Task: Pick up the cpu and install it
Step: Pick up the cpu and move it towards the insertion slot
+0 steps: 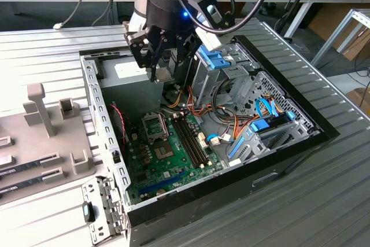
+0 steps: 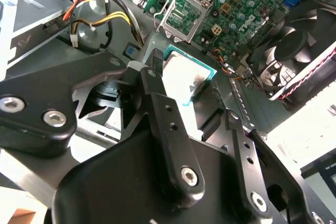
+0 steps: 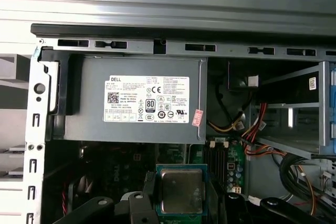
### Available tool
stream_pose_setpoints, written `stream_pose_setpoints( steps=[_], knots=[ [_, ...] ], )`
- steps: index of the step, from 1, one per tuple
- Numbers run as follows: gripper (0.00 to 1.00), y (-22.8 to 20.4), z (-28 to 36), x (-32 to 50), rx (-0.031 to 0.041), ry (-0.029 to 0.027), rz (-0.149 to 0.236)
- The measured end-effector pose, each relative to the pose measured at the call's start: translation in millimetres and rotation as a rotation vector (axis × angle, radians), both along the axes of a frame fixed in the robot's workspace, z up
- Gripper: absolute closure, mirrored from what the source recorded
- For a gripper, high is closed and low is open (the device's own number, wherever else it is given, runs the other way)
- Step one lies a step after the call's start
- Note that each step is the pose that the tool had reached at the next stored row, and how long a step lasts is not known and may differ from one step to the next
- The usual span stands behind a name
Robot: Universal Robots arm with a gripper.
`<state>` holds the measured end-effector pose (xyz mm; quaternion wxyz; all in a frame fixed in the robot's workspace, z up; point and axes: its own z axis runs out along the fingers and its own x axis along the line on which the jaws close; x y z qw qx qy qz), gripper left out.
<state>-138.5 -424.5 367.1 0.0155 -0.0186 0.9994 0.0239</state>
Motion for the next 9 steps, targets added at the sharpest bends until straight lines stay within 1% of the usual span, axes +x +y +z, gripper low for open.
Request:
stream_pose_setpoints(
  steps=[9],
  knots=[
    [0.53, -2.5, -2.5, 0.0, 0.0000, 0.0000, 0.000]
  ],
)
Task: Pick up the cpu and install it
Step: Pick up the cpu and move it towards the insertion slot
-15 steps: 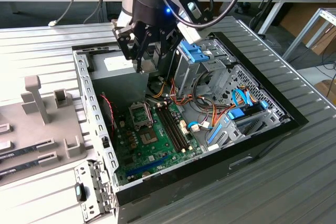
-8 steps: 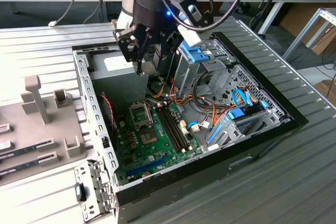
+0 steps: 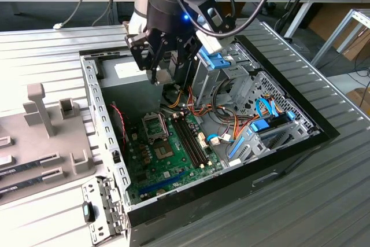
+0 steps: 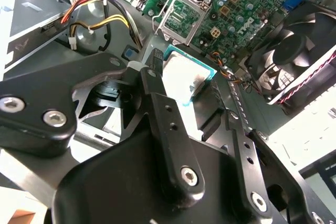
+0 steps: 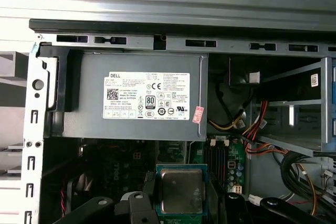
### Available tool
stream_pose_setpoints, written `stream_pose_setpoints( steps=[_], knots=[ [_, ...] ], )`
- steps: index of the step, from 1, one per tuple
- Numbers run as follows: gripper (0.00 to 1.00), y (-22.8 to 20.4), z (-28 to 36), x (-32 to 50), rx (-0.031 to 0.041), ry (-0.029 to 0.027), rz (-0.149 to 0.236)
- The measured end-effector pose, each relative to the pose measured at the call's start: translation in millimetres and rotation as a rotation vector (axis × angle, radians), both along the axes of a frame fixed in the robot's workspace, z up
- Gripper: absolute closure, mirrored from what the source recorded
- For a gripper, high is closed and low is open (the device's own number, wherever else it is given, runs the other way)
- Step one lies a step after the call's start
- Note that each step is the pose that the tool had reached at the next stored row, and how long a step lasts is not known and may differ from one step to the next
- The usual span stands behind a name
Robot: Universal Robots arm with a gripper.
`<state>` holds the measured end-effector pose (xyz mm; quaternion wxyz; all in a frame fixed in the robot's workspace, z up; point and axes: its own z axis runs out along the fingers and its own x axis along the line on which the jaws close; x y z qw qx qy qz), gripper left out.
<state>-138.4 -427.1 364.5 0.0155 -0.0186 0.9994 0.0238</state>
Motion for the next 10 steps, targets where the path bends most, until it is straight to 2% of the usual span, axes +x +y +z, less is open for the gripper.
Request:
stream_pose_setpoints(
  steps=[10],
  knots=[
    [0.53, -2.0, -2.4, 0.1, 0.0000, 0.0000, 0.000]
  ],
)
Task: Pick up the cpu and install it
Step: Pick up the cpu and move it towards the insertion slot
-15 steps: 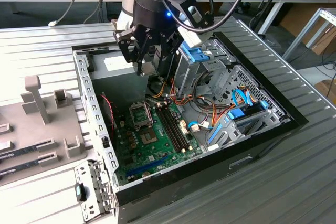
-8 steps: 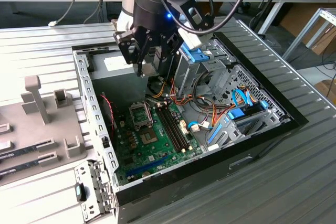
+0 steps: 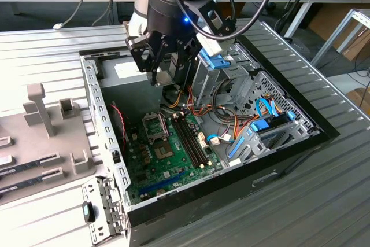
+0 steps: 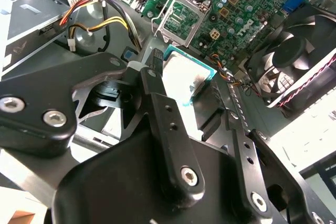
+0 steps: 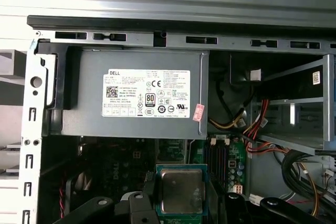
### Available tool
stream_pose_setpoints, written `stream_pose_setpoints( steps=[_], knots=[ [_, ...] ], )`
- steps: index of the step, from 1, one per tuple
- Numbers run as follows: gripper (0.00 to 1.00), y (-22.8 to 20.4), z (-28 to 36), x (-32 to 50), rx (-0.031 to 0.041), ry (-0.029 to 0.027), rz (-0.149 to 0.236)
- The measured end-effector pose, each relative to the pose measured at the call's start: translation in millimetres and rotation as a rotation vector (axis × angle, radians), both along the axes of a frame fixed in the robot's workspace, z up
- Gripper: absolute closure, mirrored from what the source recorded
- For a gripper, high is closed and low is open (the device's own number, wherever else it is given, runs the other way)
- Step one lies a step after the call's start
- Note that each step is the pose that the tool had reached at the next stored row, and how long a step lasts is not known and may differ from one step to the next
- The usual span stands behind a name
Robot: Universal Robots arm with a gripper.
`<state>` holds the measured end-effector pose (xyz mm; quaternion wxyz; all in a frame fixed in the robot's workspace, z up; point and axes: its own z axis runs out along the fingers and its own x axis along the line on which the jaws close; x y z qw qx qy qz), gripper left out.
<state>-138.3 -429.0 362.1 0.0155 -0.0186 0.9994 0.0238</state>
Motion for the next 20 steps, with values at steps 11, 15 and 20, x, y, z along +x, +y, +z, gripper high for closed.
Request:
stream_pose_setpoints(
  steps=[11, 15, 20],
  knots=[
    [0.53, -3.3, -3.4, 0.2, 0.0001, 0.0000, 0.000],
    [0.53, -4.4, -4.5, 0.3, 0.0001, 0.0000, 0.000],
    [0.53, -5.4, -5.6, 0.4, 0.0000, 0.0000, 0.000]
  ],
)
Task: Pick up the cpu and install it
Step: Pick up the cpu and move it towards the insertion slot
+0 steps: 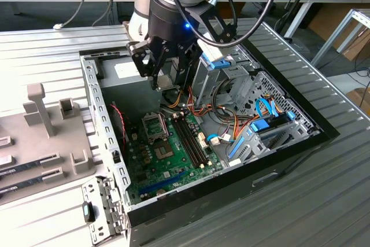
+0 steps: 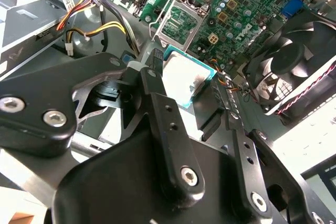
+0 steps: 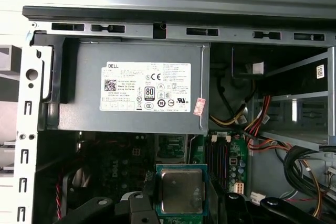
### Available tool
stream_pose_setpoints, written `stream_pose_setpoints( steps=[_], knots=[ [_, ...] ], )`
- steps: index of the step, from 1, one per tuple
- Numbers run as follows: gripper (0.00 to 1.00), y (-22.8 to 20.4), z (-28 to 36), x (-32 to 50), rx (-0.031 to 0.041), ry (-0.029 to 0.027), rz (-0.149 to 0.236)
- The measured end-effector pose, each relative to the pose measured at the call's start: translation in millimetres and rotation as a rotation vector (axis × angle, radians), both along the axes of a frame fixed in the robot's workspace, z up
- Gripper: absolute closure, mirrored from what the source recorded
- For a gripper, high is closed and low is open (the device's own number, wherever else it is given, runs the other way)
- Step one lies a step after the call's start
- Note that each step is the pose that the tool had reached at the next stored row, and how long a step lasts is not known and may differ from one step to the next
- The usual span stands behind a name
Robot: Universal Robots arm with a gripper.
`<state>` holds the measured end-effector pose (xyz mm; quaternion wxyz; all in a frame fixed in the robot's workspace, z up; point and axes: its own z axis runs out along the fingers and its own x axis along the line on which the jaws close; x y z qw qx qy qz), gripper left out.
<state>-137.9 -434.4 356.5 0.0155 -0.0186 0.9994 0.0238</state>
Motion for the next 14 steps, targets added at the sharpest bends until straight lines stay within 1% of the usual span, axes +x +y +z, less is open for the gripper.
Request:
stream_pose_setpoints(
  steps=[14],
  knots=[
    [0.53, -2.5, -2.9, 0.1, 0.0001, -0.0001, 0.000]
  ],
)
